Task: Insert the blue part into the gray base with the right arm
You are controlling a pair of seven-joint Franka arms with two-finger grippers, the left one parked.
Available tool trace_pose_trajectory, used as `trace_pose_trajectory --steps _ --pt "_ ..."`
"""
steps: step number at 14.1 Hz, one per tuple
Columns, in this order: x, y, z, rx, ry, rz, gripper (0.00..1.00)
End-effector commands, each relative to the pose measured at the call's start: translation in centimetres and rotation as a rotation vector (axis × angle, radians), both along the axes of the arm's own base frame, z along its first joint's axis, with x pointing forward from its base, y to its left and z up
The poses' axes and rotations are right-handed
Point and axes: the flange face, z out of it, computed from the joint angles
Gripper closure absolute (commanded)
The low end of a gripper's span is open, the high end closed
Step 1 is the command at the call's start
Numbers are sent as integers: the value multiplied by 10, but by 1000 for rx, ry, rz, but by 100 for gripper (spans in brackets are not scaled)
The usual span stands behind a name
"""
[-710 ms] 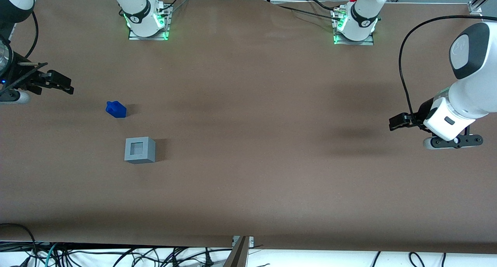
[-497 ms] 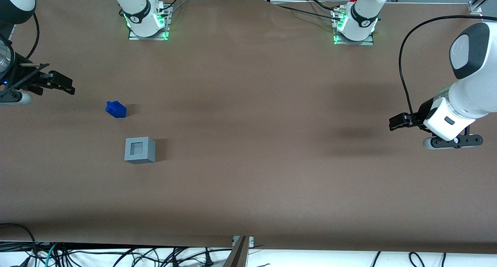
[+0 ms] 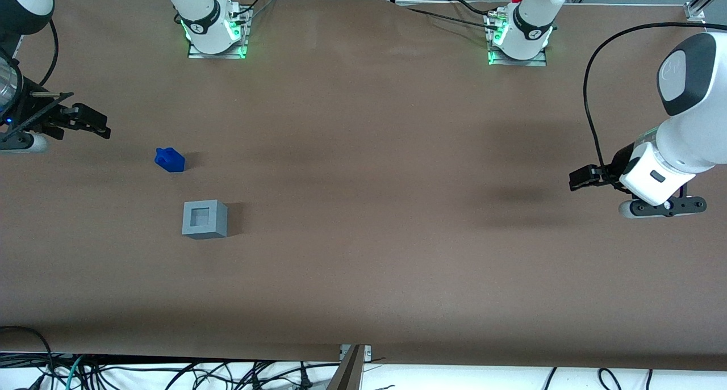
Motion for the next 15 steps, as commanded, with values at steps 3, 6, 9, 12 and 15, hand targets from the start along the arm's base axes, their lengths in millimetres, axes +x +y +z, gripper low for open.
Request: trace_pose_trajectory --steps 3,6,9,12,15 --pt "0 1 5 7 -10 4 0" --pt "-1 2 5 6 -12 4 0" --pt "-1 2 5 7 -12 -4 0" --pt "-1 2 5 7 -10 -2 0" --pt "-3 1 -1 2 22 -1 0"
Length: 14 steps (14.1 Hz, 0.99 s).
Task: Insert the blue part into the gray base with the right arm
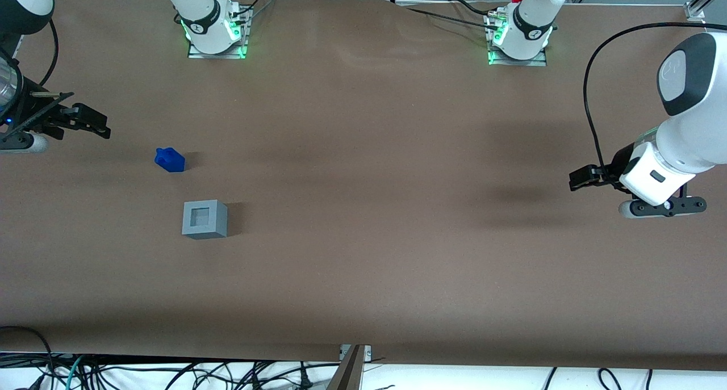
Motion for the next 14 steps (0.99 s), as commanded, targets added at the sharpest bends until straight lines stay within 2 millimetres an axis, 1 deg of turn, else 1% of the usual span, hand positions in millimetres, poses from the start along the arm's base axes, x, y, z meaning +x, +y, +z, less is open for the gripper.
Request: trace_pose_trajectory --steps 1,4,6,7,10,12,14 --pt "-4 1 -2 0 23 -4 0" --pt "-4 -1 -4 1 31 -6 0" --pt "-6 -4 -11 2 51 -7 0" --pt "-10 -5 -19 1 78 -9 0" --pt "-13 -7 -57 0 181 -11 0" --pt "-14 -15 -79 2 197 -33 0" --pt "-25 -16 -105 1 172 -30 0"
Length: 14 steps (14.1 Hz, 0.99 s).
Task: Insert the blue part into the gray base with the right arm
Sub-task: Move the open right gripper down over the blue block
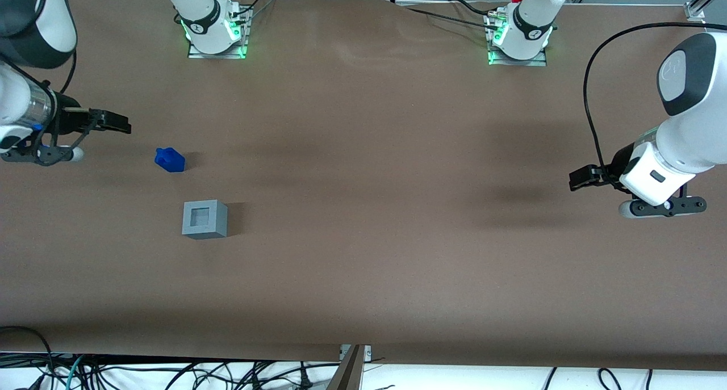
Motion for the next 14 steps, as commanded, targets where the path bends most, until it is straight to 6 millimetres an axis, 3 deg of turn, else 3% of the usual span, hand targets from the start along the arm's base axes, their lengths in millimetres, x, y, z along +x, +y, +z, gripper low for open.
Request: trace_pose_trajectory --steps 1,4,10,14 --pt "-23 -4 -31 -13 -66 3 0" --pt "-44 -3 -83 -29 -186 21 0" --pt "-49 -14 -172 -40 -293 47 0" --pt "-79 -16 -230 -45 -341 65 0"
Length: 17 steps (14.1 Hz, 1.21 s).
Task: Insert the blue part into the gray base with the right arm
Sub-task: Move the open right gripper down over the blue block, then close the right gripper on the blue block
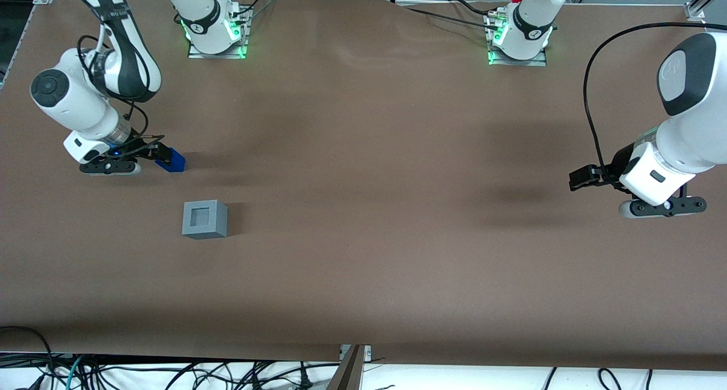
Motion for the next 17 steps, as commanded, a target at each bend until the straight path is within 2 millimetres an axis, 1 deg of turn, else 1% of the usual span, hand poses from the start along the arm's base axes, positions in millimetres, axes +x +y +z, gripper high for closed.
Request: trace_pose_trajectory --steps 1,6,8,9,10,11,12,13,15,16,17 --pt "-25 0 -32 -8 -5 28 0" --pt "-29 0 -48 -8 25 28 0" --pt "-29 0 -50 -8 32 28 2" --pt "-30 1 -51 -8 35 33 6" --pt "-30 0 -52 -9 37 43 18" --pt "-30 0 -52 -9 37 56 37" --pt "-30 0 -52 -10 38 62 54" --pt "-29 0 -52 -10 36 62 64" --pt "-29 1 -51 -10 38 66 75" --pt "-28 1 -51 -10 36 69 77" --pt "-28 1 -51 -10 38 69 78"
